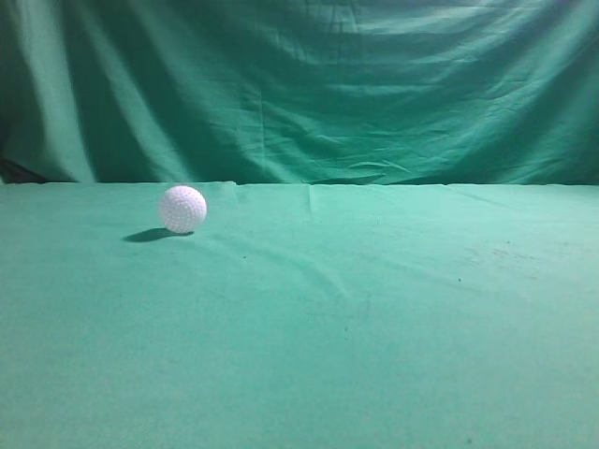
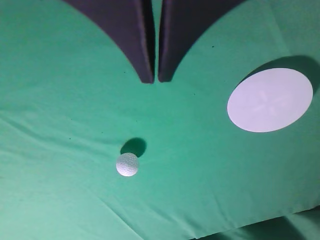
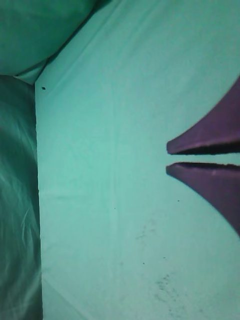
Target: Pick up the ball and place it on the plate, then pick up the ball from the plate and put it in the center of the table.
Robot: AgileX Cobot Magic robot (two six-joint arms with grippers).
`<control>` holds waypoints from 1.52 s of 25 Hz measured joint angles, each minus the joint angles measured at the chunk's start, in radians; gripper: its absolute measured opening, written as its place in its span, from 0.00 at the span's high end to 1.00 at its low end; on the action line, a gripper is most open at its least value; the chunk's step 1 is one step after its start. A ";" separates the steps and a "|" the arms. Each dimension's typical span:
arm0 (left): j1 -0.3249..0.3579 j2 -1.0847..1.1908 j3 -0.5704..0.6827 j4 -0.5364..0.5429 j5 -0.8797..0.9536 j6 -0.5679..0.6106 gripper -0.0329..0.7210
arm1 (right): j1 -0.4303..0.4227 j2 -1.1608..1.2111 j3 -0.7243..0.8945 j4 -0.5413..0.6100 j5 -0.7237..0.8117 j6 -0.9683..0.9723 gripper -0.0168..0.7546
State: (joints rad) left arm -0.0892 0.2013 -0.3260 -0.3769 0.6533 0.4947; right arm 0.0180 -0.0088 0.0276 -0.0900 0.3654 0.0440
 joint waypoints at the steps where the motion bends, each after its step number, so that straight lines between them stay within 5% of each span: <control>1: 0.000 0.000 0.000 0.000 0.000 0.000 0.96 | 0.000 0.000 0.000 0.000 0.002 -0.003 0.91; 29: 0.000 -0.035 0.007 0.021 -0.006 0.000 0.96 | 0.000 0.000 0.000 0.025 0.010 -0.005 0.91; 38: 0.000 -0.212 0.200 0.007 -0.240 -0.048 0.96 | 0.000 0.000 0.000 0.025 0.011 -0.005 0.91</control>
State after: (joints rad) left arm -0.0892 -0.0108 -0.1263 -0.3697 0.4132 0.4466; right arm 0.0180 -0.0088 0.0276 -0.0645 0.3767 0.0387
